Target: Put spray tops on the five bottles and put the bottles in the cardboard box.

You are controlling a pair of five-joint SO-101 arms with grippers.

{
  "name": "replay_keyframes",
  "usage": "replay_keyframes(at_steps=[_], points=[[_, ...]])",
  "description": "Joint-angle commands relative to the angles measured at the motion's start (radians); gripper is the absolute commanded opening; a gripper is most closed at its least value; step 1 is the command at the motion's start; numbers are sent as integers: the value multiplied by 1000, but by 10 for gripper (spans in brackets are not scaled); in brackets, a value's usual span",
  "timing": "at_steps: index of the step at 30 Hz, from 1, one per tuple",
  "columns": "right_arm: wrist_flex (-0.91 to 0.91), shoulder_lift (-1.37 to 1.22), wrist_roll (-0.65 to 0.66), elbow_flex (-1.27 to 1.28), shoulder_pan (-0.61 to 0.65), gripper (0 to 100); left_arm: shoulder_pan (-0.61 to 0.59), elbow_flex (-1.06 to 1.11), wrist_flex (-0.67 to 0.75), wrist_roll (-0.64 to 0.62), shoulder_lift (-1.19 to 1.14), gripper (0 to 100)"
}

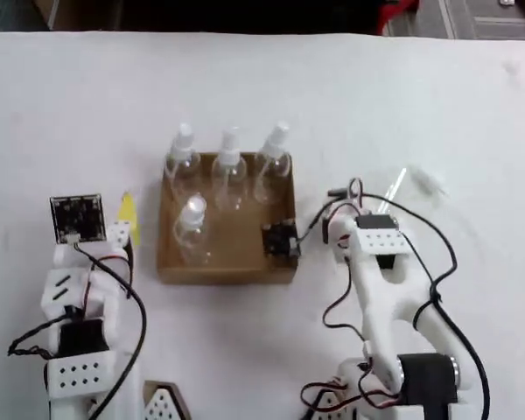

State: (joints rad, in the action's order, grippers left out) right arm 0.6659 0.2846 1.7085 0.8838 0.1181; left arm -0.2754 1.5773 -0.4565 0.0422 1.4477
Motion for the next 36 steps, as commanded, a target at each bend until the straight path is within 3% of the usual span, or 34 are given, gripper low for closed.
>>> replay_keyframes(at_steps=[1,6,16,26,36], points=[[65,114,-69,-61,-15,254,1,-15,28,3,13,165],[331,251,175,-64,-76,254,-42,-35,18,-14,13,165],[314,358,370,-63,-274,254,-82,-40,21,-49,13,165],[51,90,407,-69,-292,254,-79,-35,26,-49,13,165],[36,-219,460,-204,-315,254,-56,-34,26,-41,12,165]])
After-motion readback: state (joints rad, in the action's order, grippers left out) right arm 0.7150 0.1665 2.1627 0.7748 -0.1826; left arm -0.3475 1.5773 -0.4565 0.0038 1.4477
